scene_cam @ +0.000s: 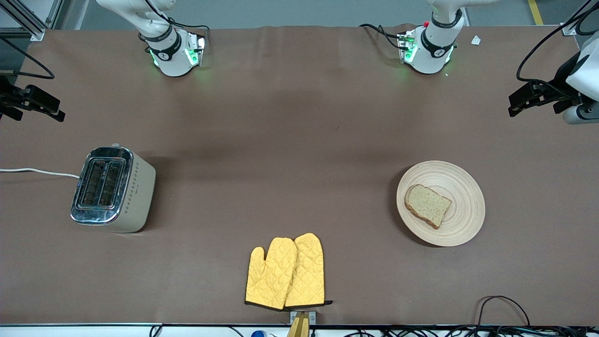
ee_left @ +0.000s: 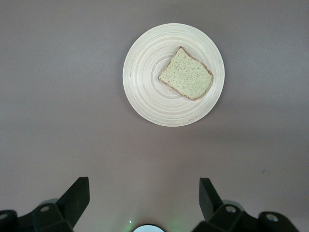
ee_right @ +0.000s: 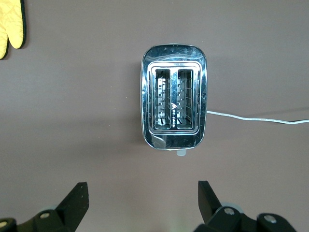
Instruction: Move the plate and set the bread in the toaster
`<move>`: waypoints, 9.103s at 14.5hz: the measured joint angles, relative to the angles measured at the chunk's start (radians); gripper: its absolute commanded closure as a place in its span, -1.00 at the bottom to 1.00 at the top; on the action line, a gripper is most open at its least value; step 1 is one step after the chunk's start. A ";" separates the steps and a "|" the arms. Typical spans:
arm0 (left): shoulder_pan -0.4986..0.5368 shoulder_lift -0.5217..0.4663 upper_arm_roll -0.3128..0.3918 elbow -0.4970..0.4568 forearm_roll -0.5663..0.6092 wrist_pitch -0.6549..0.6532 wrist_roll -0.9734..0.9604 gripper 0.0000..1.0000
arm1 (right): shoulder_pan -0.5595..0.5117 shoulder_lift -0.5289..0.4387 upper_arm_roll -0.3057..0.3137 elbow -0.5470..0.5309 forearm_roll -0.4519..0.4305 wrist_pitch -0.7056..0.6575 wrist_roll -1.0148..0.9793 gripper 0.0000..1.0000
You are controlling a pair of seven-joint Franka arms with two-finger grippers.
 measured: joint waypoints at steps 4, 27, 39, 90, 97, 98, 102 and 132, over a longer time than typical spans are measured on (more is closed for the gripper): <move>0.002 0.000 0.000 0.000 0.000 0.000 0.000 -1.00 | 0.000 0.000 0.000 0.000 0.000 0.000 0.000 -1.00; 0.429 0.768 0.014 0.038 -0.658 0.414 0.815 -0.83 | 0.000 0.000 -0.002 -0.003 0.000 0.012 0.000 -1.00; 0.446 0.896 0.007 0.058 -0.751 0.413 1.008 0.15 | 0.000 0.000 -0.002 -0.005 0.000 0.012 0.000 -1.00; -0.179 0.878 -0.226 0.024 -1.063 0.902 0.515 -1.00 | 0.000 0.009 0.000 -0.011 0.001 0.010 -0.019 -1.00; 0.028 0.755 -0.224 0.023 -0.687 0.807 0.375 -1.00 | 0.165 0.192 0.017 -0.042 0.130 0.193 0.115 -1.00; 0.050 0.743 -0.224 0.023 -0.629 0.802 0.356 -1.00 | 0.200 0.235 0.017 -0.043 0.135 0.230 0.179 -1.00; 0.096 0.681 -0.224 0.032 -0.390 0.757 0.195 -1.00 | 0.356 0.391 0.020 -0.058 0.137 0.411 0.421 -1.00; 0.014 0.042 -0.030 0.046 -0.041 -0.019 -0.029 -1.00 | 0.530 0.559 0.016 -0.315 0.137 0.808 0.706 0.99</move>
